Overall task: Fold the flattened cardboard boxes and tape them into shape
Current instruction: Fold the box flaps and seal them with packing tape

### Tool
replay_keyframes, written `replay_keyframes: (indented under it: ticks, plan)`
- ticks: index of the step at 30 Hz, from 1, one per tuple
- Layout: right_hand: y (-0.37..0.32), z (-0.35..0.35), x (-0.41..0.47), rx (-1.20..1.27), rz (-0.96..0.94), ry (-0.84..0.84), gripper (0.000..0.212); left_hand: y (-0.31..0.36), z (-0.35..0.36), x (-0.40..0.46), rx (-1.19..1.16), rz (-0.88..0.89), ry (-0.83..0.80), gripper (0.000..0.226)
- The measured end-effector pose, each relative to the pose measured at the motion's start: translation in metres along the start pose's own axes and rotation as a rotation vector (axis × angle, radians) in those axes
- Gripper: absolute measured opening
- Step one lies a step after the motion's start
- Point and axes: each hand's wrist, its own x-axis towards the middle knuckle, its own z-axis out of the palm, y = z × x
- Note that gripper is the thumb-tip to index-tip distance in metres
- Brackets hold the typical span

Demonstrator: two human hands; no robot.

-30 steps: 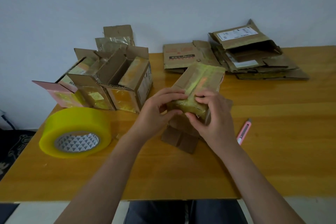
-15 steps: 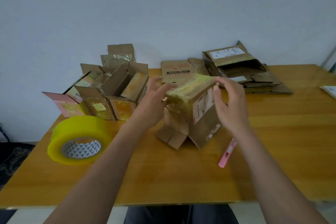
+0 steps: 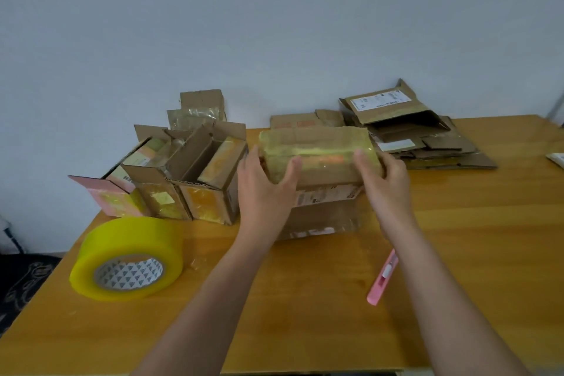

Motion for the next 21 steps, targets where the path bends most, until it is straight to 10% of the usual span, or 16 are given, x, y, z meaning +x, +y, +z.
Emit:
replay_keyframes:
  ticks: [6, 21]
  plan:
    - [0.007, 0.008, -0.039, -0.054, -0.030, 0.110, 0.075, -0.023, 0.016, -0.016, -0.133, -0.072, -0.017, 0.090]
    - [0.049, 0.001, -0.050, -0.106, -0.179, 0.117, 0.019, -0.062, 0.012, -0.033, -0.182, 0.006, 0.001, 0.037]
